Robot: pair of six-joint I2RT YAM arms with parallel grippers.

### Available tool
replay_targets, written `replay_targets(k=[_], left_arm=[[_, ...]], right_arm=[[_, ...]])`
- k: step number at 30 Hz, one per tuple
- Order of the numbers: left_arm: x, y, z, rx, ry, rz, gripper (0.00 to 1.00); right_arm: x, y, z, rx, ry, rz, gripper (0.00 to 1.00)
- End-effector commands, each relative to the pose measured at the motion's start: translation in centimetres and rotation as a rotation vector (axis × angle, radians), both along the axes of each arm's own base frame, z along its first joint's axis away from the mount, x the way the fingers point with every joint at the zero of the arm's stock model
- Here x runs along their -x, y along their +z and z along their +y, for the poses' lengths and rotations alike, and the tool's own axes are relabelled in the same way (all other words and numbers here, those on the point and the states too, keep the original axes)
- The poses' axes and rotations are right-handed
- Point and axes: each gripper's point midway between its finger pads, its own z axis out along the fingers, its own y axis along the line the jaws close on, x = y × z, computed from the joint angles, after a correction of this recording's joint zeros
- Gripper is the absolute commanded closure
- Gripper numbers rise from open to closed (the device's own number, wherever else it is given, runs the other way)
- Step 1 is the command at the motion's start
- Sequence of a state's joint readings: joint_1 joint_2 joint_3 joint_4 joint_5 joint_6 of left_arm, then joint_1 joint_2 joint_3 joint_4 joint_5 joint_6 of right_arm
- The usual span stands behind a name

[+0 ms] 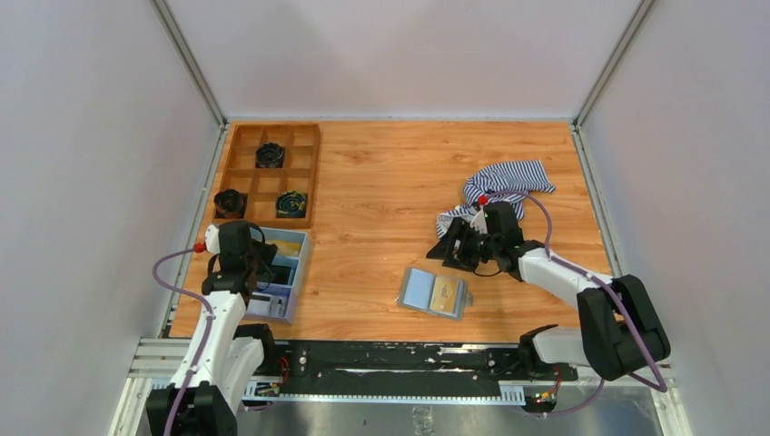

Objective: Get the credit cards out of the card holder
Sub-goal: Place the credit card in the storage box.

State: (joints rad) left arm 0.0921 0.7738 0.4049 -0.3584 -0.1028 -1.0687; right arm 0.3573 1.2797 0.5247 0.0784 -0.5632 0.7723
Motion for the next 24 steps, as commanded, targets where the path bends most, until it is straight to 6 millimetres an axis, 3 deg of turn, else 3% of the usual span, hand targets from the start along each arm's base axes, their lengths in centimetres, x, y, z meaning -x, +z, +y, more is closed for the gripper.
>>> replay_targets(k=[1,2,5,13,18,24], left_arm=[[0.1,0.2,1.1,-0.018,0.065,-0.015,0.75],[0.4,0.3,1.2,-0.026,0.067,-0.006,0.68],[0.9,1.6,1.7,-0.055,0.077,-0.005,0.61],[2.3,6.0,1.2,-0.103,0.009,-0.073,0.61],[2.4,7.5,-2.7,-0.052,-0.24,-0.134,0.59],[4.2,8.0,-8.5,0.04,-0.521,-0.173,0.51]], right_arm=[[-0.8,1.4,0.3,-0.031,0.015,-0.037,0.34],[-0.8,1.4,0.3,-0.03,0.016,-0.038,0.33],[-0.8,1.5,0.2,-0.031,0.013,-0.037,0.33],[0.5,2.0,-0.3,-0.034,0.004,-0.046,0.32],[2.1,1.9,-0.9,-0.035,-0.016,-0.032,0.3],[5.6,0.2,-2.6,0.0,-0.079,0.05,0.31]])
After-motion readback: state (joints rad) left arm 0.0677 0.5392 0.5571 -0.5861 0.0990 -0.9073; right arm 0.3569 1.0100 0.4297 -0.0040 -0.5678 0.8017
